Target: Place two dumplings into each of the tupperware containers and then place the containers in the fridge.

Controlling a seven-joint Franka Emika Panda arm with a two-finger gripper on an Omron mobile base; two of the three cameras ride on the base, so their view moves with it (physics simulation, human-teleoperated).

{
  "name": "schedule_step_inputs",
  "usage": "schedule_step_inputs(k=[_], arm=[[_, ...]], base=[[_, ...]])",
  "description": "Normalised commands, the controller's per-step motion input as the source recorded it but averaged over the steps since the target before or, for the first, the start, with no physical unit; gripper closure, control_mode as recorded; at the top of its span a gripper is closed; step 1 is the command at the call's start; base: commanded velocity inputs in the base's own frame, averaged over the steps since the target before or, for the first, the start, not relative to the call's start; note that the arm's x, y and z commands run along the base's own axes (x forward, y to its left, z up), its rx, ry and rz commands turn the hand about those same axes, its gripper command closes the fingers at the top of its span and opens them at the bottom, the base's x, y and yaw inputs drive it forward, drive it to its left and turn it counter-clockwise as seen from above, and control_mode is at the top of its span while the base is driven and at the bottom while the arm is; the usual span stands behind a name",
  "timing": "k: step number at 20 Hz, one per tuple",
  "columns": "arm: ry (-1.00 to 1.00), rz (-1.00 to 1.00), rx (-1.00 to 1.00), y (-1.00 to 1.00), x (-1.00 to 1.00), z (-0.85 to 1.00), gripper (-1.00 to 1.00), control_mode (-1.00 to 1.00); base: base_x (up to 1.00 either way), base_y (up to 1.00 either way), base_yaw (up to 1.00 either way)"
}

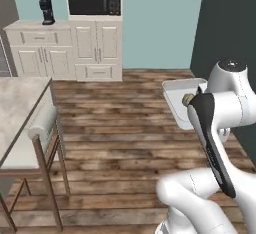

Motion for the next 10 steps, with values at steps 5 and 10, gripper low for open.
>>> schedule_step_inputs(k=[5,10], arm=[[0.0,0.0,0.0,0.0,0.0,0.0,1.0,1.0],[0.0,0.0,0.0,0.0,0.0,0.0,1.0,1.0]], base=[[0.6,-0.26,-0.16],[0.55,-0.38,-0.11]])
